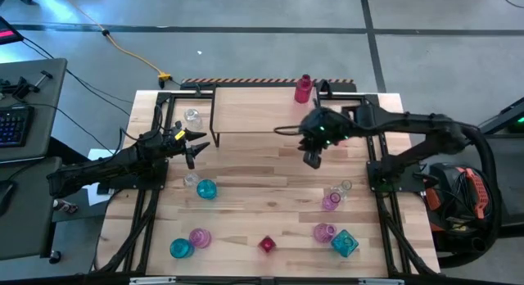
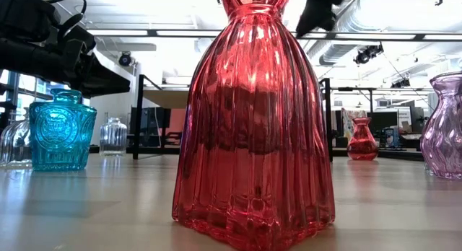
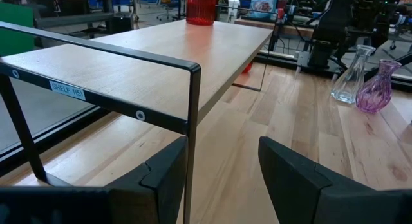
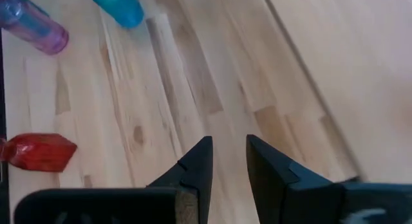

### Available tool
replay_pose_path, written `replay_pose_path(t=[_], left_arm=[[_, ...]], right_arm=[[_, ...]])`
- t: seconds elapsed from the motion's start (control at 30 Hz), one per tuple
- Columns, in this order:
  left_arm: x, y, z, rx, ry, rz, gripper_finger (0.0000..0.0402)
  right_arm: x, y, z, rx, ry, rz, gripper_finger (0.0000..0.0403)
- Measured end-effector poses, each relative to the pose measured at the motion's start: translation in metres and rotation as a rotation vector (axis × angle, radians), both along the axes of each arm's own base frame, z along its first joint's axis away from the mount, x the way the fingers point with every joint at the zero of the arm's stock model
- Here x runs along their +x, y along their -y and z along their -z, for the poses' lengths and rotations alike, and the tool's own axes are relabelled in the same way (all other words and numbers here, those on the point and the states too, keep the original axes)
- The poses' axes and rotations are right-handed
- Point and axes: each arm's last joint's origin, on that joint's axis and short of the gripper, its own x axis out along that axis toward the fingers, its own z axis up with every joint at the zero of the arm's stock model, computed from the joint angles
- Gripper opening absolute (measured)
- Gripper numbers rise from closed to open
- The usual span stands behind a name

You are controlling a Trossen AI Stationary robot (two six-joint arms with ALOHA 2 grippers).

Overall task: Sort vases onto shelf
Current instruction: Put the top left blue vase on the shelf

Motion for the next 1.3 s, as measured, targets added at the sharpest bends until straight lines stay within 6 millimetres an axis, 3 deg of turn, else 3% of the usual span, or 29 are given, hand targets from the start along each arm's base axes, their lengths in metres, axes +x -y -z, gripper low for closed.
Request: replay_pose_path(t=[0.43,0.63,0.83,1.3], left_arm=[[0.000,-0.001,-0.002,0.009,0.016,-0.020,0.0179],[0.000,-0.001,-0.002,-0.062,0.051,-0.038,0.0179],[0.000,-0.001,-0.002,-0.067,0.058,-0.040,0.0179],[0.000,-0.002,-0.007,-0.103,0.128,-0.082,0.0179]], right_arm=[[-0.073,-0.023,0.066,0.133,0.297,0.056,0.0074],[-0.095,-0.028,0.086,0.168,0.402,0.040,0.0074],[-0.105,-0.030,0.092,0.169,0.459,0.021,0.0074],[-0.108,-0.038,0.094,0.059,0.458,-0.054,0.0074]])
